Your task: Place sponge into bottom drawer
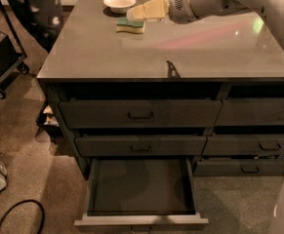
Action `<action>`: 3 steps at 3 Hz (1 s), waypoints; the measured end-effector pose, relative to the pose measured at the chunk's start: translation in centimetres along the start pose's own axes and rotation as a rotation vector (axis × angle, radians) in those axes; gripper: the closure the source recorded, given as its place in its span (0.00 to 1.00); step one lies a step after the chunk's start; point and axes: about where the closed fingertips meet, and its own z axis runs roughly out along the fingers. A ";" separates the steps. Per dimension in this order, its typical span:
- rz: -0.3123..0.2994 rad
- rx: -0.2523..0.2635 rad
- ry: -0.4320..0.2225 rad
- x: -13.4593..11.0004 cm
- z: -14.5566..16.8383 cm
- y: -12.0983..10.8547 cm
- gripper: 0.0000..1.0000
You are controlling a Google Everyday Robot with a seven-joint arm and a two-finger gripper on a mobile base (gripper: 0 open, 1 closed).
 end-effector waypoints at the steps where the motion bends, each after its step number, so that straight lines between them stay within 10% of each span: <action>1: 0.011 0.062 -0.015 0.1 0.4 -1.1 0.00; 3: -0.040 0.284 0.031 -0.7 2.7 -11.5 0.00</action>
Offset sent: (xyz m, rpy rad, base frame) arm 0.0967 -0.0746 -0.0394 -0.2130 -0.0368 -0.2446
